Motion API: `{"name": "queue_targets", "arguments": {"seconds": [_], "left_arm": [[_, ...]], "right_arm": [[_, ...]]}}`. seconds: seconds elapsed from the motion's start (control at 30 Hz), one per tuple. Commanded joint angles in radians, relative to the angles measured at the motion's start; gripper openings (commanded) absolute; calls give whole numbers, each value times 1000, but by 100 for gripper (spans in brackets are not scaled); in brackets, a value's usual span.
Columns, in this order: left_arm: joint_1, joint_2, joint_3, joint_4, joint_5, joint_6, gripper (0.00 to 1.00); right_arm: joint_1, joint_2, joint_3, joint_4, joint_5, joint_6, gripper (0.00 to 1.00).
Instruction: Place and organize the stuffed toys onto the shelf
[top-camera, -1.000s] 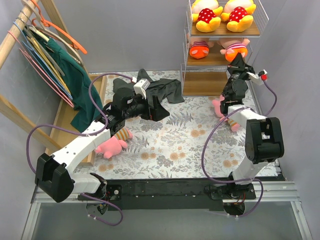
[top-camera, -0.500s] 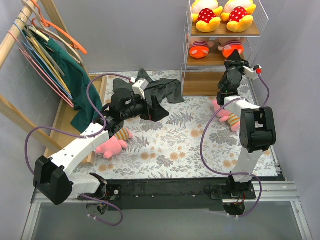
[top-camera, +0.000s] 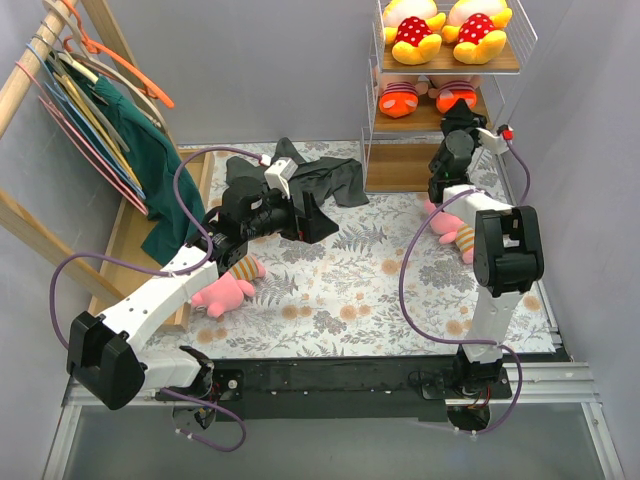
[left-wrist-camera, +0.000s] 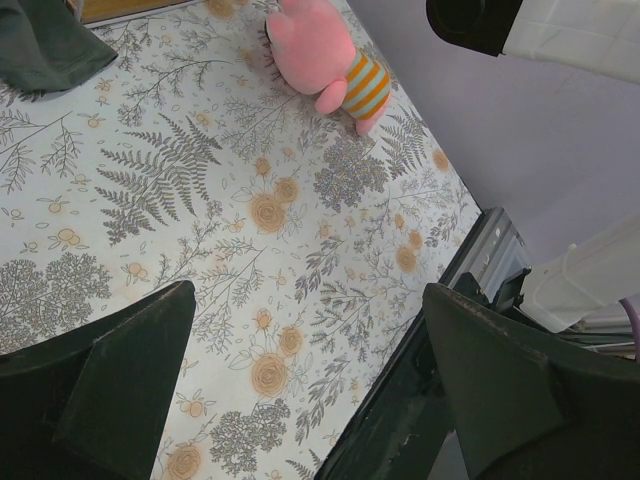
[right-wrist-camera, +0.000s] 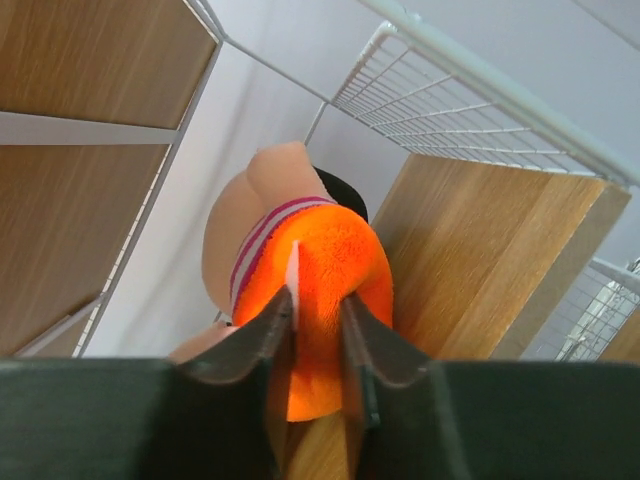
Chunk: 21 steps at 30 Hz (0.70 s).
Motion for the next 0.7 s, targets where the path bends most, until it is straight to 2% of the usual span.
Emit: {"name": "queue_targets", "arguments": {"seconds": [0.0, 0.17, 0.2, 0.23, 0.37, 0.47, 0.5, 0.67], "left_arm": [[-4, -24, -1, 7, 10, 10, 98], [-4, -17, 1, 10, 24, 4, 98], [-4, -17, 1, 10, 26, 3, 98], [-4, -17, 1, 10, 26, 3, 98], [-4, -15, -1, 10, 23, 7, 98], [-4, -17, -2, 12, 15, 9, 98], [-4, -17, -2, 12, 12, 10, 98], [-4, -14, -2, 6, 1, 13, 98]], "right_arm": [[1, -22, 31, -16, 36, 7, 37], [-16, -68, 1, -39, 22, -7, 51], [-24, -85, -11, -42, 17, -7, 60], [-28, -93, -18, -48, 13, -10, 62], [-42, -137, -48, -172, 11, 39, 65], [-52, -174, -89, -182, 0, 57, 70], [-55, -190, -95, -203, -4, 63, 76], [-61, -240, -144, -233, -39, 77, 80]]}}
